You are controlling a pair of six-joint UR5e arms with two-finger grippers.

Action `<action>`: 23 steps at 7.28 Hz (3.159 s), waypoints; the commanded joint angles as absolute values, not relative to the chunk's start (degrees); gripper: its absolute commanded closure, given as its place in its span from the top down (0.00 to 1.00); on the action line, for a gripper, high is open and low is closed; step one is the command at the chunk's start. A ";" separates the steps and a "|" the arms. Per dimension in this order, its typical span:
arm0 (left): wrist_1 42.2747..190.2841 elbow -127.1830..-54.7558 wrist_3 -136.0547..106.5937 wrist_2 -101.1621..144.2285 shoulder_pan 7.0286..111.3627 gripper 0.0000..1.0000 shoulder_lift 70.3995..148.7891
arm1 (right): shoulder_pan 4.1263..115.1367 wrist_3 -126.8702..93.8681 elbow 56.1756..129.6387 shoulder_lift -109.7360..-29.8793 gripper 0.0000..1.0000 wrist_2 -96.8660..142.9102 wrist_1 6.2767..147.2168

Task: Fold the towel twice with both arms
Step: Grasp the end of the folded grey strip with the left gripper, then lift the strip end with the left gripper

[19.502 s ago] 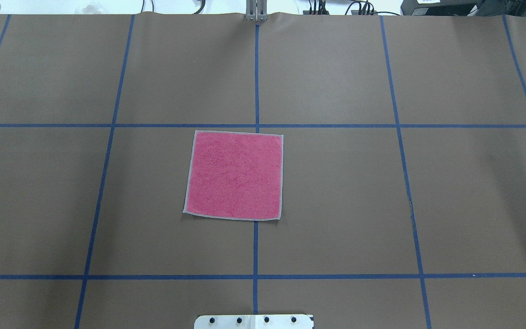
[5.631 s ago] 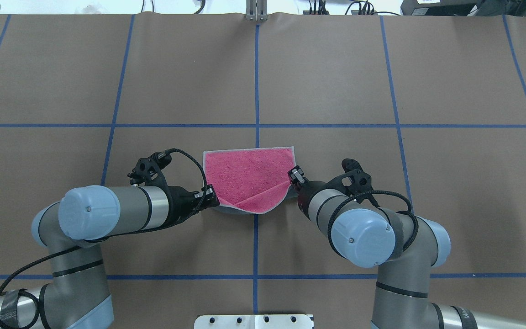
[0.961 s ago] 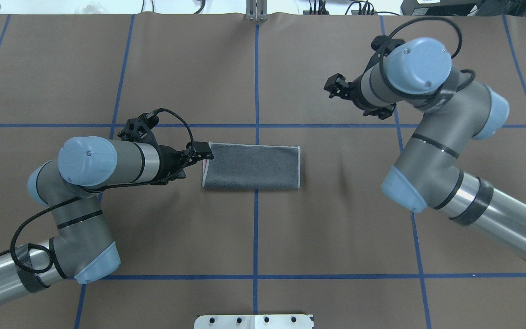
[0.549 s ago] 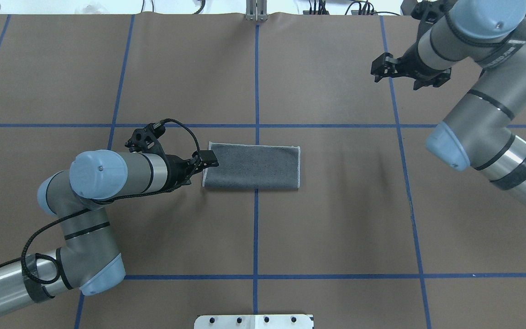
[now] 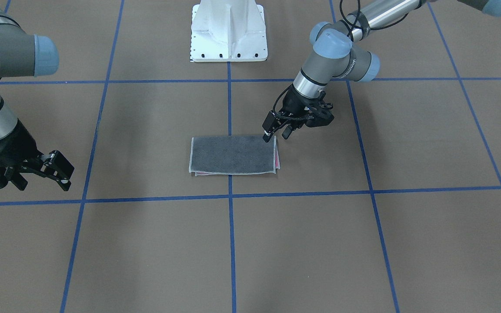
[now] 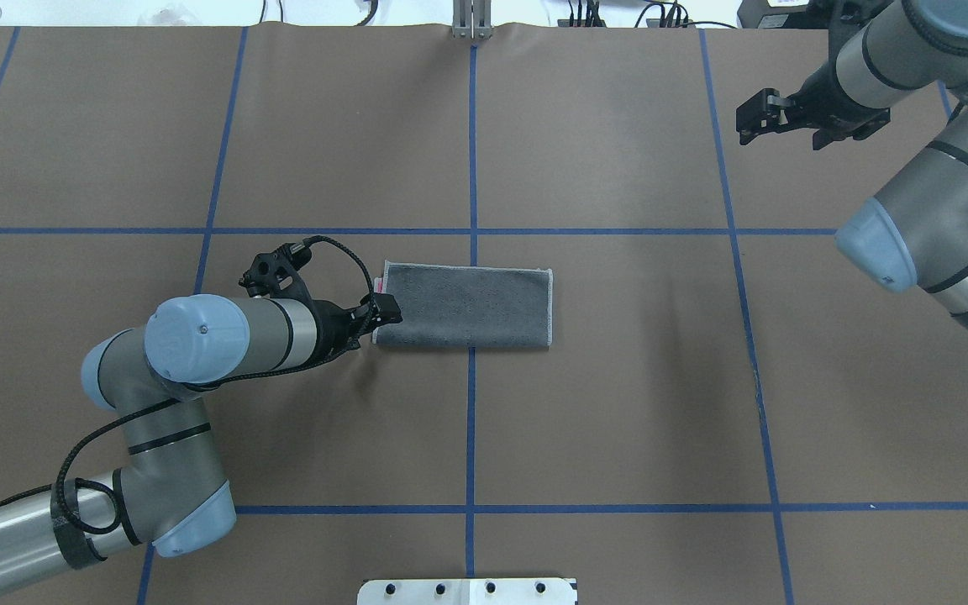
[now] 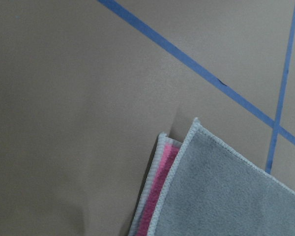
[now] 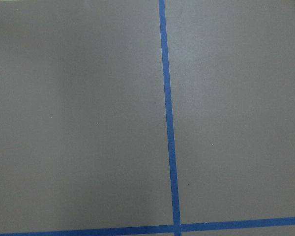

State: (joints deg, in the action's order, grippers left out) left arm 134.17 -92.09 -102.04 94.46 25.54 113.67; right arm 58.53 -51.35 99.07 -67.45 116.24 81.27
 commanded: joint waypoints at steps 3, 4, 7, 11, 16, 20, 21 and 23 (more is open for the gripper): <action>134.03 -91.93 -102.13 94.22 24.96 0.65 113.91 | 58.62 -51.33 99.93 -68.20 1.00 116.19 81.30; 134.03 -91.85 -102.13 94.22 24.96 0.60 113.91 | 58.62 -51.33 99.93 -68.20 1.00 116.19 81.30; 134.03 -91.85 -102.13 94.22 24.96 0.48 113.82 | 58.62 -51.33 99.93 -68.29 1.00 116.19 81.21; 134.03 -91.85 -102.13 94.22 24.96 0.41 113.91 | 58.62 -51.24 99.93 -68.29 1.00 116.19 81.21; 134.03 -91.93 -102.04 94.22 25.05 0.27 113.73 | 58.62 -51.24 99.93 -68.12 1.00 116.19 81.21; 134.21 -93.77 -101.43 94.39 25.57 0.00 112.59 | 58.80 -51.15 99.84 -68.12 1.00 116.19 81.21; 134.21 -96.04 -101.25 94.74 25.58 0.00 110.85 | 58.89 -51.15 99.84 -68.12 1.00 116.19 81.21; 134.12 -100.45 -101.16 94.49 25.93 0.00 106.10 | 58.97 -51.15 99.76 -68.12 1.00 116.28 81.21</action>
State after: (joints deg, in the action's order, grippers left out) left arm 134.15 -98.22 -101.27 94.70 25.69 108.71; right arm 58.92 -51.15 99.79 -68.11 116.25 81.21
